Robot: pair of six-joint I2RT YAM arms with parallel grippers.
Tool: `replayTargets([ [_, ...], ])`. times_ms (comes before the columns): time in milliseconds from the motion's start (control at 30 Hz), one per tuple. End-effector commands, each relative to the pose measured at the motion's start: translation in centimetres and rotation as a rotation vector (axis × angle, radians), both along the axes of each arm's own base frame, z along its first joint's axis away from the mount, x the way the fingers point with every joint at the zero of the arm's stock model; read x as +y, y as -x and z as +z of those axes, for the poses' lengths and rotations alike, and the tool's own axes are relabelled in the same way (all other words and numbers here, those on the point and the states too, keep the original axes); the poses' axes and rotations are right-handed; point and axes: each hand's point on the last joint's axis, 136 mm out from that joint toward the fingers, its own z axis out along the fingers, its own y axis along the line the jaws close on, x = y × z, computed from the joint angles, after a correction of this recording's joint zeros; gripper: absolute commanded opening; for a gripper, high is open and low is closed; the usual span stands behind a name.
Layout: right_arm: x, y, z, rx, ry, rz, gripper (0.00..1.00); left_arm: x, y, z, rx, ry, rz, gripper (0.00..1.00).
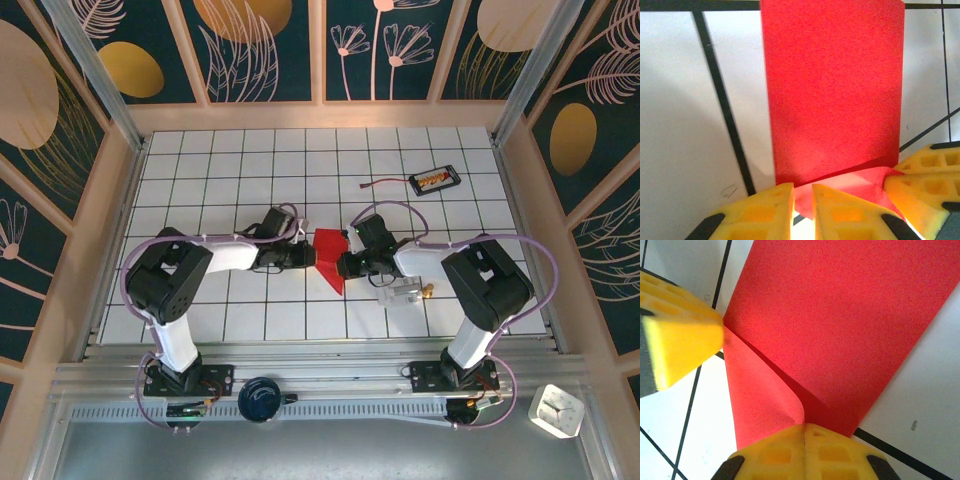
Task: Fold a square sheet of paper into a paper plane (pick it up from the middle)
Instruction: Third fold the triangle at the center of the table.
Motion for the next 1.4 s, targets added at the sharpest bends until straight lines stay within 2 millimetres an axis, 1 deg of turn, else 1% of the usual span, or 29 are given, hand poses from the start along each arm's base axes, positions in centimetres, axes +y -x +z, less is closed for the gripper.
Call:
replayTargets([
  [0,-2.3,2.1,-2.9,0.082,0.116,-0.023,0.0,-0.4,0.1,2.7,-0.057,0.069,0.007,0.19],
  [33,-2.3,2.0,-2.9,0.082,0.116,-0.025,0.0,-1.0,0.6,3.1,-0.059,0.093,-0.008,0.21],
  [67,-2.3,2.0,-2.9,0.083,0.115,-0.026,0.0,-1.6,1.1,4.3,-0.075,0.128,-0.022,0.21],
  [100,-2.3,2.1,-2.9,0.085,0.114,-0.027,0.0,-2.2,1.6,4.7,-0.071,0.159,-0.03,0.22],
  [200,-2.2,2.1,-2.8,0.089,0.103,-0.033,0.0,-3.6,3.0,5.0,-0.035,0.23,-0.05,0.21],
  [300,-2.1,2.1,-2.8,0.096,0.092,-0.043,0.0,-4.3,3.1,4.8,-0.03,0.235,-0.058,0.17],
  [333,-2.0,2.2,-2.8,0.097,0.088,-0.043,0.0,-4.5,2.9,5.1,-0.036,0.242,-0.058,0.16],
  [367,-2.0,2.2,-2.9,0.099,0.088,-0.046,0.0,-4.5,2.9,3.9,-0.012,0.225,-0.056,0.14],
  [500,-2.0,2.3,-2.9,0.103,0.084,-0.052,0.0,-4.8,2.9,2.9,0.01,0.217,-0.062,0.11],
  [667,-1.9,2.4,-3.0,0.109,0.081,-0.059,0.0,-5.1,3.5,1.5,0.048,0.207,-0.086,0.1],
  [867,-2.1,2.5,-3.3,0.115,0.09,-0.062,0.0,-3.7,4.1,-1.0,0.081,0.11,-0.074,0.1],
  [967,-2.2,2.6,-3.4,0.118,0.095,-0.059,0.0,-3.2,4.4,-1.5,0.091,0.079,-0.074,0.1],
  [1067,-2.1,2.5,-3.3,0.114,0.094,-0.058,0.0,-3.2,4.5,-0.9,0.085,0.084,-0.084,0.1],
  [1267,-2.1,2.5,-3.3,0.115,0.095,-0.054,0.0,-4.3,4.0,2.3,0.035,0.177,-0.091,0.12],
  [1367,-2.1,2.5,-3.3,0.114,0.096,-0.053,0.0,-4.2,3.0,2.5,0.01,0.159,-0.063,0.12],
])
